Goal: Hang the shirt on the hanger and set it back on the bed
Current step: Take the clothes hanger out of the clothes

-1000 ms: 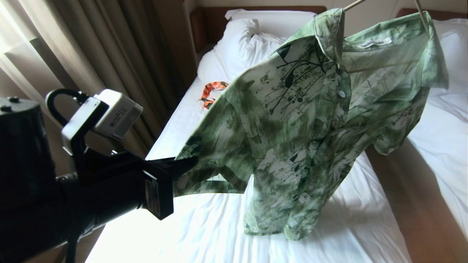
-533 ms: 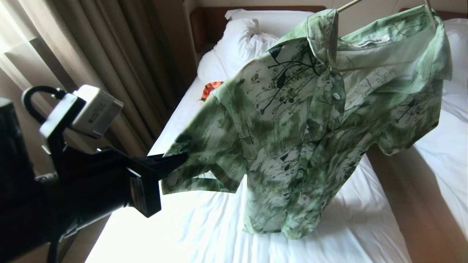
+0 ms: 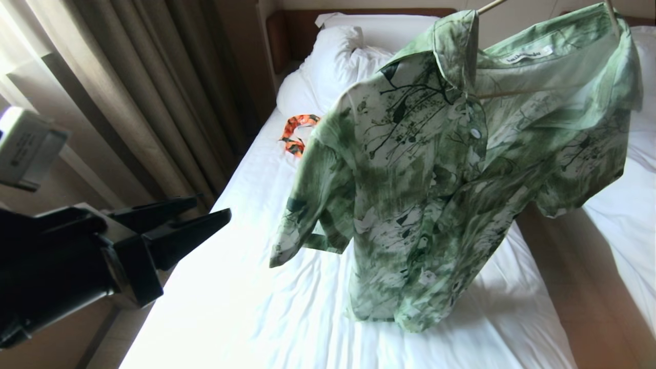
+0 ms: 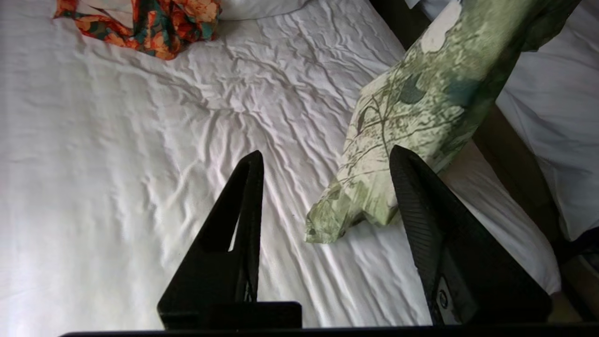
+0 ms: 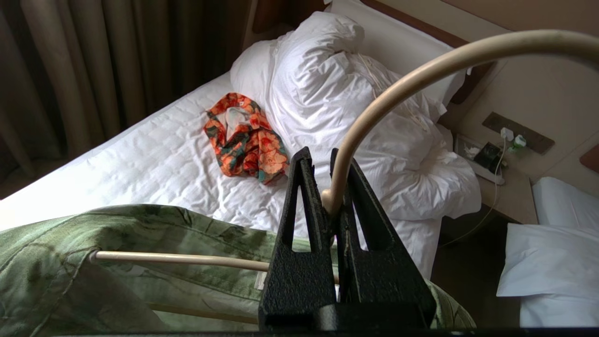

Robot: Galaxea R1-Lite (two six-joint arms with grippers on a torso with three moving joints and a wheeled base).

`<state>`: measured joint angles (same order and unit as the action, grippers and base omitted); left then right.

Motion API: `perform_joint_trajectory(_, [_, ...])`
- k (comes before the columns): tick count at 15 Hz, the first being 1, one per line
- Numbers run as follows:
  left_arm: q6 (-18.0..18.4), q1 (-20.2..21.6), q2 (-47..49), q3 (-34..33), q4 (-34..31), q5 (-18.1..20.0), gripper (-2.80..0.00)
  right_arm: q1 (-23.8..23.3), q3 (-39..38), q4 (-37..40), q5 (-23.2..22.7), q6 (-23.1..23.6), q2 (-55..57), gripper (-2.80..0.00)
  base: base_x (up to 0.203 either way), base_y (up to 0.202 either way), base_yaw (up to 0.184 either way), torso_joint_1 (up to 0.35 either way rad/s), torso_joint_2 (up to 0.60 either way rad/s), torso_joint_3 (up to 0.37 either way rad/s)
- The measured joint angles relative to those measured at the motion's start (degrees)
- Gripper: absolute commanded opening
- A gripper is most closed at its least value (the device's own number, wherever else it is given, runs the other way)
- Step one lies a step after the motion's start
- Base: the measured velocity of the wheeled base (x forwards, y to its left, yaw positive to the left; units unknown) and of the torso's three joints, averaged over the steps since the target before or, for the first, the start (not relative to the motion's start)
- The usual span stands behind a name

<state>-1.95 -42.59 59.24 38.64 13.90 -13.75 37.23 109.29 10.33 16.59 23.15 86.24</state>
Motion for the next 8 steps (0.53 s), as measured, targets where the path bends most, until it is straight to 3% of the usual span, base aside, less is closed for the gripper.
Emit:
perform_joint_trajectory(4, [0.1, 6.9, -8.7, -6.4, 0.0, -4.3, -2.80, -0.2, 2.2, -4.0, 0.0, 2.0, 1.2, -2.80, 0.000, 0.000, 0.000, 0.000, 0.00, 0.000])
perform_joint_trajectory(8, [0.1, 16.5, -18.9, -12.4, -2.7, -5.4, -2.80, -0.3, 2.7, -10.4, 0.7, 4.2, 2.4, -2.80, 0.000, 0.000, 0.000, 0.000, 0.00, 0.000])
